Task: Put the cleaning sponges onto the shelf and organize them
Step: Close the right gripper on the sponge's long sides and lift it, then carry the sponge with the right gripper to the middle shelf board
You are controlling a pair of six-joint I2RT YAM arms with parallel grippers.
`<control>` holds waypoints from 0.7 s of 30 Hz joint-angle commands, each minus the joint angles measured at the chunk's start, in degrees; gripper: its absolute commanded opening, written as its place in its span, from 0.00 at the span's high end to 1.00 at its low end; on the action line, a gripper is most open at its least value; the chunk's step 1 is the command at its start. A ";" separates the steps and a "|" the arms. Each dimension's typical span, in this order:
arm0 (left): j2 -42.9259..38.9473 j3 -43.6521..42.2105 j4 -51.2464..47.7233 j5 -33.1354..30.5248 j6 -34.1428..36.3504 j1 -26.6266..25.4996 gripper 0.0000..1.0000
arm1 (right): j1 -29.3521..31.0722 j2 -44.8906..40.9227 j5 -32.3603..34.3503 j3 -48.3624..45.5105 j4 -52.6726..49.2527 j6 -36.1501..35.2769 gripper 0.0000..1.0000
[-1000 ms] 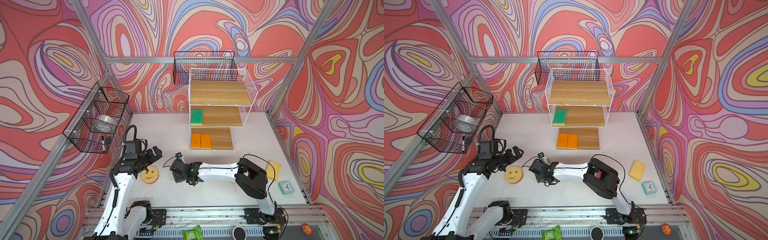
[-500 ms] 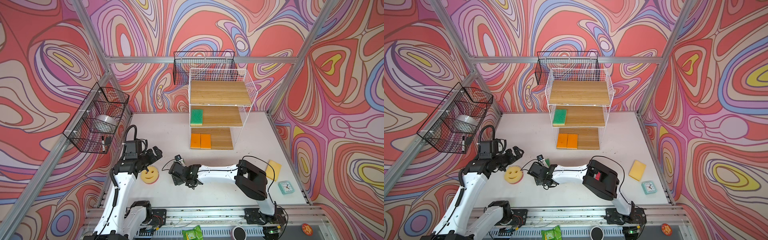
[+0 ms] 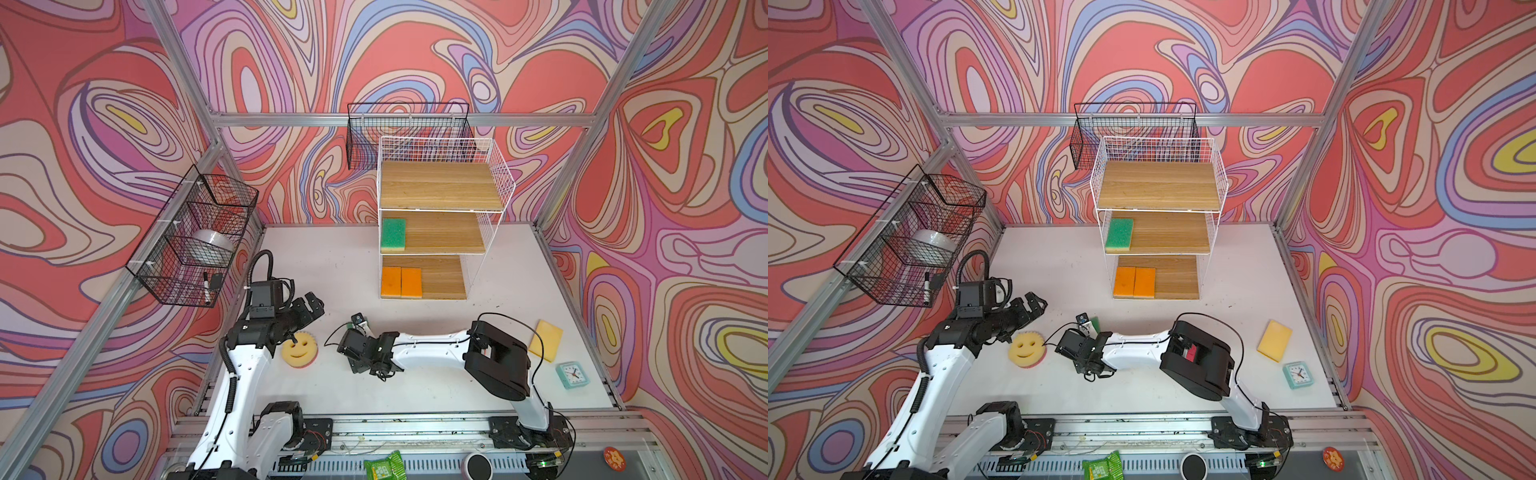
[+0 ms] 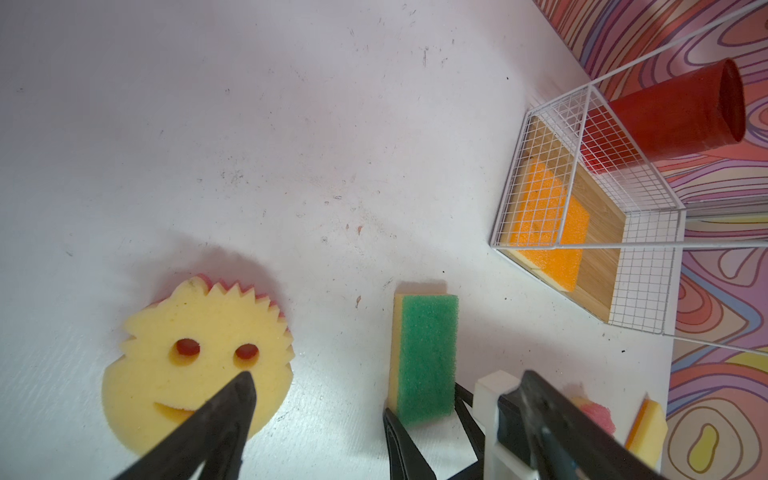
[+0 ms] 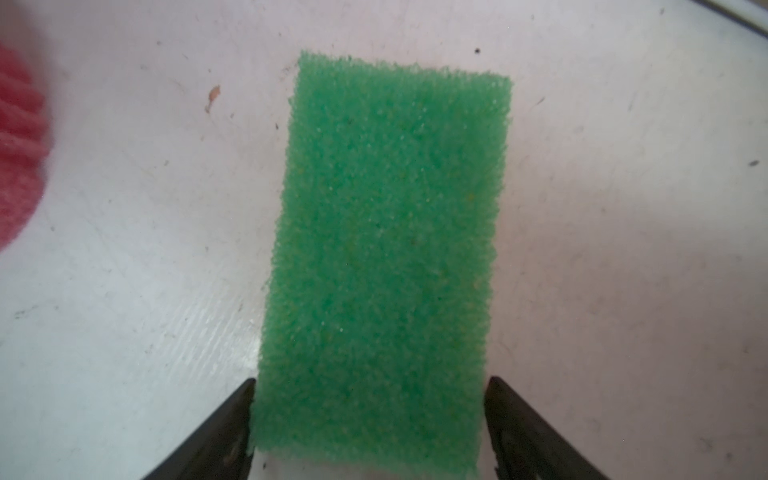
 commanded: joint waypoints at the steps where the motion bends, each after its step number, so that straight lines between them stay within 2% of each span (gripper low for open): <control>1: -0.24 0.11 -0.66 0.18 0.42 0.42 0.00 | 0.30 0.85 1.02 0.21 -0.59 0.77 0.15; 9: -0.10 0.19 -0.64 0.09 0.51 0.50 0.00 | 0.38 0.39 1.10 -0.06 -0.41 0.64 0.24; 16: -0.71 0.11 -0.49 1.07 1.30 0.53 0.00 | 0.62 -3.22 2.05 -1.53 -0.56 0.67 0.26; 21: -2.08 -0.09 0.92 4.99 2.19 0.53 0.00 | 0.58 -7.84 1.70 -3.83 0.20 -0.38 0.26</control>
